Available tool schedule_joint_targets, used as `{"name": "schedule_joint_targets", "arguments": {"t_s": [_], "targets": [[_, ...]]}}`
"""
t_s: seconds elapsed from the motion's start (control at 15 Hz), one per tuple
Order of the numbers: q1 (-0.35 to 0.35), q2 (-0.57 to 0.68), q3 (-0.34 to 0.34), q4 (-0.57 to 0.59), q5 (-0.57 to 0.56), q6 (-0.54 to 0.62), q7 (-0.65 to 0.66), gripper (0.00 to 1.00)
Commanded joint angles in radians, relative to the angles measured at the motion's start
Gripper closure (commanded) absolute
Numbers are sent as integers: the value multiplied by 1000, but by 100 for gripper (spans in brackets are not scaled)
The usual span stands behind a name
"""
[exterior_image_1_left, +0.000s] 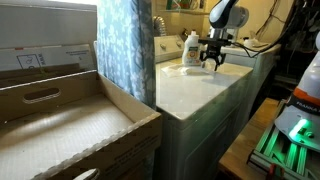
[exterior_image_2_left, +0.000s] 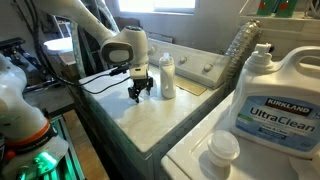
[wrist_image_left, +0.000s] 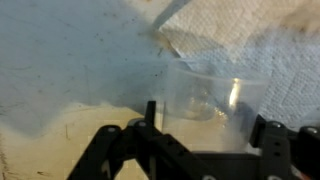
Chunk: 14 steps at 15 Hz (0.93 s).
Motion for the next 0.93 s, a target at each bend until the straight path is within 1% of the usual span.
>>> {"name": "schedule_joint_targets", "arguments": {"t_s": [0.0,0.13,0.33,0.4,0.47,0.53,0.6,0.67,0.73,0.8,0.87], "targets": [[16,10,-17,-2,29,20,4,5],[18,13,-16,1,43,19,8,8],[22,17,-15,4,62,19,9,18],[23,20,-15,5,64,19,11,19],[23,21,-15,6,66,18,11,26],[24,22,-15,6,66,18,13,29],[24,23,-16,6,65,19,15,33],[24,22,-18,6,76,20,2,54],[24,21,-18,6,78,20,0,58],[23,20,-20,6,75,19,-1,59],[21,18,-21,6,68,18,4,64]]}}
